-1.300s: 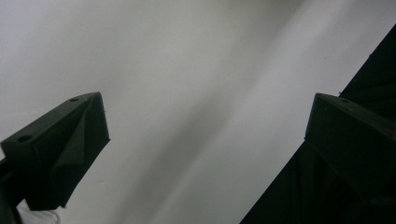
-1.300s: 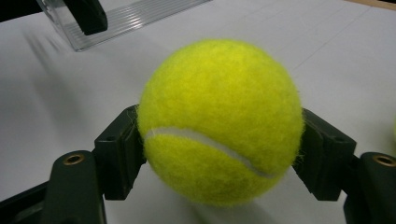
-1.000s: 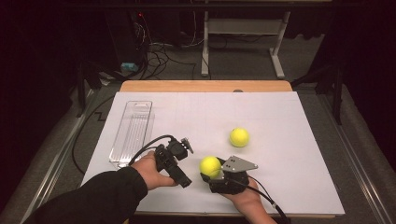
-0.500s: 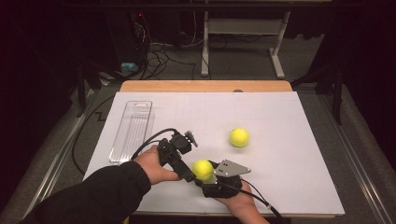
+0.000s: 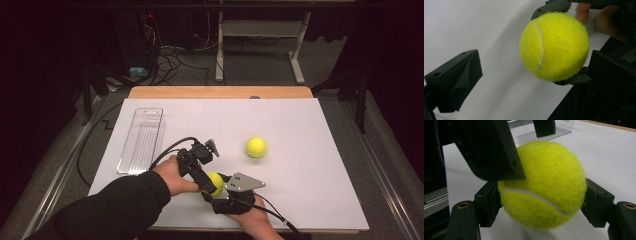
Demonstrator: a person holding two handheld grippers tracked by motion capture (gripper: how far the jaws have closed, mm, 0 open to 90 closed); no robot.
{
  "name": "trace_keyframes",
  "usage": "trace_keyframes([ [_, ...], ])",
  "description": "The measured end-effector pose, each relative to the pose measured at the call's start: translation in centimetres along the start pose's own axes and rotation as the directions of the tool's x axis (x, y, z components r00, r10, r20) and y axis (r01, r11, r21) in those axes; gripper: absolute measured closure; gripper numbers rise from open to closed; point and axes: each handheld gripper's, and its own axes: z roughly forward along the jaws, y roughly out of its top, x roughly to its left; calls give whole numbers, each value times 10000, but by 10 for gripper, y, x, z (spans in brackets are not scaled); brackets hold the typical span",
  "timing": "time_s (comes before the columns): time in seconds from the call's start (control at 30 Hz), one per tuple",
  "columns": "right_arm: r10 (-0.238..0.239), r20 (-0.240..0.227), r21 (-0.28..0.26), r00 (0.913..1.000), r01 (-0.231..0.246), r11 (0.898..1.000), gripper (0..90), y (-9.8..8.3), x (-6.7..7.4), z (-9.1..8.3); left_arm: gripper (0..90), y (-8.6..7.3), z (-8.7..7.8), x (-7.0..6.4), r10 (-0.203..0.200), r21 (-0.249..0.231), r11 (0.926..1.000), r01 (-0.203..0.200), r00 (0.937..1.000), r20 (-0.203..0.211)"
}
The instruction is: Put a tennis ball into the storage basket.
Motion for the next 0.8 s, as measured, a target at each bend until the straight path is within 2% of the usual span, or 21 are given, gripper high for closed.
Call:
trace_keyframes([
  [0.23,-28,-24,-46,10000,28,10000,276,0,0,0,4,5,12,-3,37,328,9995,-45,9997,225],
  [0.47,4,-2,-108,10000,-4,9999,275,1,2,0,28,7,17,-2,-99,449,9990,77,9988,488],
  [0.63,-61,2,-155,10000,61,9999,275,2,2,1,92,8,19,-1,-60,590,9983,23,9980,635],
  [0.8,-16,74,-116,10000,17,9999,275,1,1,1,177,7,20,0,-114,554,9984,60,9952,972],
])
